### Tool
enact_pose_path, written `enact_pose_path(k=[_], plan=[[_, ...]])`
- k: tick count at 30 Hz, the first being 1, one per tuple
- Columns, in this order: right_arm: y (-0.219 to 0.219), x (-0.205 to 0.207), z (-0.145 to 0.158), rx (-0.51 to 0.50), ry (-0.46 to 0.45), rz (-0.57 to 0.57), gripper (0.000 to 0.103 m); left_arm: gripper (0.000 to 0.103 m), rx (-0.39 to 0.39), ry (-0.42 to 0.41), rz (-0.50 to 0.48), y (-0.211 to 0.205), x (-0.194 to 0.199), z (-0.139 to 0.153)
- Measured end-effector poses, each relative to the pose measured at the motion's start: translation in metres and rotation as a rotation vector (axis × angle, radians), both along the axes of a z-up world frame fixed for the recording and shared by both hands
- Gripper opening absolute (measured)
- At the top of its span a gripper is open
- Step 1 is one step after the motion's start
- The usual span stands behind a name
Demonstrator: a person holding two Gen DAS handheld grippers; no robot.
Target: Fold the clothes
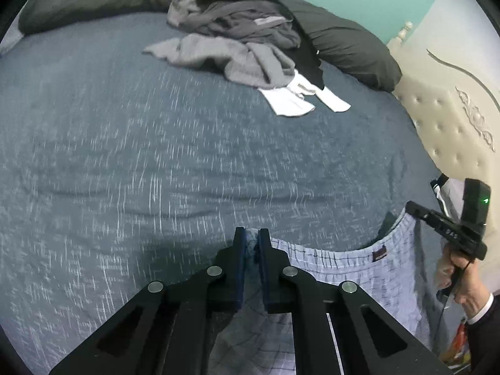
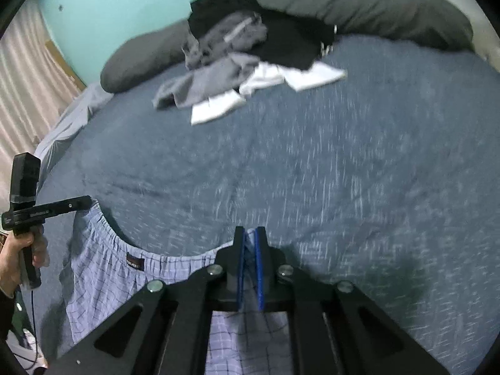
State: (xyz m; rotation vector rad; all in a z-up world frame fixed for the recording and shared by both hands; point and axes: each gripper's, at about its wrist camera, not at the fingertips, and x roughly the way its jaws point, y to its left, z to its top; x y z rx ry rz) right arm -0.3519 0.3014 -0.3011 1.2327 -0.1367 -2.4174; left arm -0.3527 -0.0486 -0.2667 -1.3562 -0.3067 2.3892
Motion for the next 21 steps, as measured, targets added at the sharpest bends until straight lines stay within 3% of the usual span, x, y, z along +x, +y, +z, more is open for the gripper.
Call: enact_pose_path(k=[4, 13, 17, 20, 21], plan=[[0.0, 0.002, 0.008, 0.012, 0.058, -0.012, 0.005, 0.008, -0.022, 0.019, -0.008, 0.008, -0.009, -0.003], [0.0, -0.004, -0.019, 0.049, -0.011, -0.07, 0.005, 0.01, -0.07, -0.041, 0.002, 0.016, -0.024, -0.026], [-0.003, -0.007, -0.03, 0.067, -0.055, -0.096, 0.008, 0.013, -0.038, -0.066, 0.021, 0.009, -0.022, -0.028], [0.004, -0.008, -0.029, 0.021, -0.077, -0.151, 0.013, 0.032, 0.013, -0.066, 0.043, -0.006, -0.017, -0.02], [0.007, -0.008, -0.027, 0.005, -0.079, -0.178, 0.022, 0.039, 0.03, -0.062, 0.051, -0.011, -0.015, -0.017]])
